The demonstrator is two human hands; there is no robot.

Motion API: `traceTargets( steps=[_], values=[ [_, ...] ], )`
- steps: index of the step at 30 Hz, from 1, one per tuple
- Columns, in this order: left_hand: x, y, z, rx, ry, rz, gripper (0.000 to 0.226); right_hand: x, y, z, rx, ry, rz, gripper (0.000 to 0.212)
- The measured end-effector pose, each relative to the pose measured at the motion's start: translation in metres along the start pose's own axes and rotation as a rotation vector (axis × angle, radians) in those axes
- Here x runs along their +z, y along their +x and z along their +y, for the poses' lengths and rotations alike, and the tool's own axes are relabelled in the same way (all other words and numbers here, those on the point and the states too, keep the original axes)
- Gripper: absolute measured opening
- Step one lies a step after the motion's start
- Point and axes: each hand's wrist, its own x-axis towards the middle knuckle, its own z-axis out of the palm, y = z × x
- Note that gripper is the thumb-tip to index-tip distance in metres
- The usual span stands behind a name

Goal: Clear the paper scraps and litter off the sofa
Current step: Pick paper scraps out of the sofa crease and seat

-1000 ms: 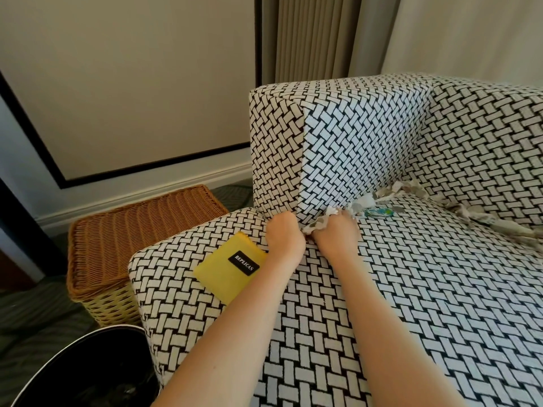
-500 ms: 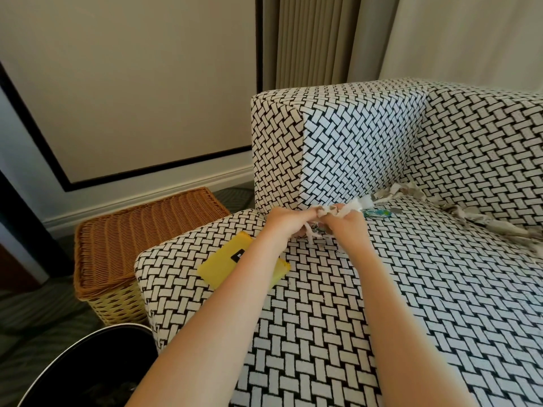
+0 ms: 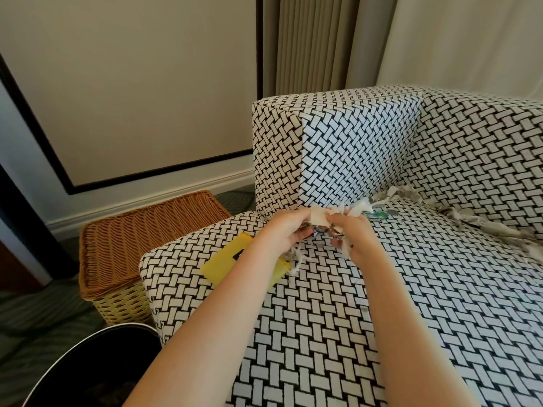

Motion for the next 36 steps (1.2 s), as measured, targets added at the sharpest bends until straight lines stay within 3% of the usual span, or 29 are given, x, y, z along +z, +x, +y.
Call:
traceTargets(
  steps=[4, 7, 14, 16, 19, 24, 28, 30, 32, 36],
  values=[
    [0.0, -0.008, 0.0, -0.059, -0.166, -0.001, 0.01, 0.013, -0.007, 0.004, -0.071, -0.127, -0.037, 0.013],
    [-0.004, -0.009, 0.0, -0.087, -0.191, -0.029, 0.011, 0.023, -0.006, 0.012, -0.243, -0.468, -0.022, 0.024],
    [-0.019, -0.002, 0.004, 0.034, 0.501, 0.022, 0.013, 0.027, -0.015, 0.028, -0.328, -0.777, -0.115, 0.033],
    [-0.024, 0.0, 0.006, 0.045, 0.678, 0.025, 0.028, 0.023, -0.015, 0.027, -0.321, -0.814, -0.276, 0.026],
    [-0.03, -0.005, 0.007, 0.012, 1.002, -0.07, 0.034, 0.016, -0.018, 0.023, -0.237, -1.017, -0.497, 0.012],
    [-0.029, -0.013, 0.005, 0.042, 1.288, -0.153, 0.034, 0.027, -0.027, 0.023, -0.33, -1.209, -0.371, 0.02],
    [-0.026, -0.007, -0.001, 0.031, 1.178, -0.124, 0.03, 0.027, -0.022, 0.027, -0.376, -1.212, -0.268, 0.03],
    [-0.022, -0.008, 0.0, 0.031, 0.894, -0.153, 0.011, 0.02, -0.018, 0.023, -0.317, -1.077, -0.23, 0.03],
    [-0.015, -0.01, 0.004, 0.061, 0.649, -0.175, 0.011, 0.013, -0.017, 0.016, -0.29, -0.89, -0.194, 0.027],
    [-0.004, -0.006, 0.007, 0.133, 0.519, -0.165, 0.011, 0.003, -0.02, 0.002, -0.323, -0.697, -0.009, 0.011]
  ],
)
